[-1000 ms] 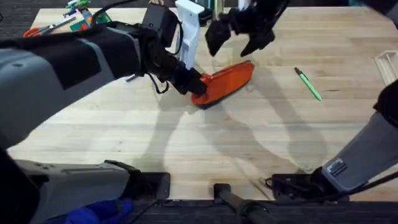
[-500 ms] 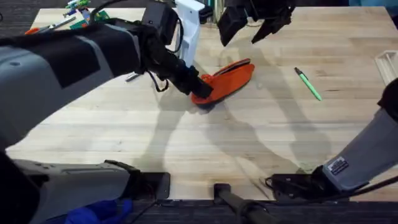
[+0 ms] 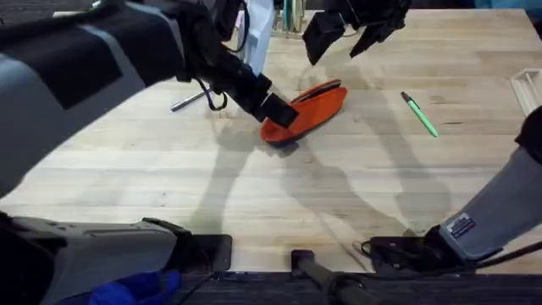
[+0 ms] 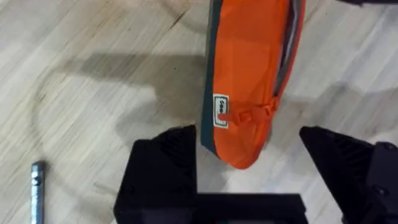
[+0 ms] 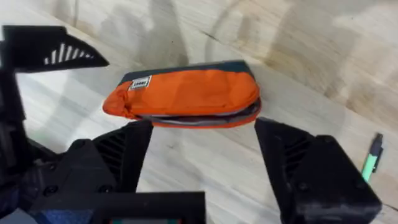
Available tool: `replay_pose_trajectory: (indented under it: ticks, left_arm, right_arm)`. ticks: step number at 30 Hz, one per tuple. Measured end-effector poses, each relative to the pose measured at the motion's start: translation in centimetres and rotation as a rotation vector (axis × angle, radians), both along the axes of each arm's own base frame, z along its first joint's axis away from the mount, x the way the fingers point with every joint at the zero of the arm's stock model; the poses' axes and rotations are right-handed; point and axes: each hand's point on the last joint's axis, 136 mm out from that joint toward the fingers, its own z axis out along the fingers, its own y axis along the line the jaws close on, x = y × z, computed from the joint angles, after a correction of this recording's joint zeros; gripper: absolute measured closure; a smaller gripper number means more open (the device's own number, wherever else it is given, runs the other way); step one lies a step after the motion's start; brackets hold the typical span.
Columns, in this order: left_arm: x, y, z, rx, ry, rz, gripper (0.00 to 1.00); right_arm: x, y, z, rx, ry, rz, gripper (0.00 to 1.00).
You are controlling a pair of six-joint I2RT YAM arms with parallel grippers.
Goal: Unzip the bag, pick up the pens from the table one at a time and place them inside, then zip the bag closed.
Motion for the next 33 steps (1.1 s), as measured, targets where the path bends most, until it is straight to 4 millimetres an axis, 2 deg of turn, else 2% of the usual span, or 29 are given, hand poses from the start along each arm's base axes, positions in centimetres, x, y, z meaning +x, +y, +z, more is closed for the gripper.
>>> replay_pose_trajectory:
  ticks: [9,13,16,20,24,33]
  left_arm:
    - [0.6,1.4,2.6,0.072,-0.030,0.066,0.006]
    - [0.2,2.5,5.5,0.078,-0.109,0.139,0.004]
    - [-1.2,3.6,8.1,0.074,-0.169,0.179,0.004]
    - [-3.5,5.0,10.3,0.082,-0.207,0.213,0.004]
    - [-5.6,6.0,11.1,0.091,-0.202,0.236,0.004]
    - [-9.2,7.6,12.1,0.106,-0.199,0.274,0.005]
  right_arm:
    - [0.0,-0.2,0.2,-0.005,-0.003,0.004,0.006]
    - [-0.2,-0.2,0.1,-0.007,0.002,0.010,0.006]
    - [-0.7,-0.4,0.0,-0.018,0.021,0.027,0.006]
    - [-1.4,-0.6,-0.1,-0.029,0.040,0.054,0.006]
    - [-2.1,-0.9,0.3,-0.043,0.052,0.099,0.006]
    - [-3.5,-1.4,3.0,-0.058,0.035,0.222,0.006]
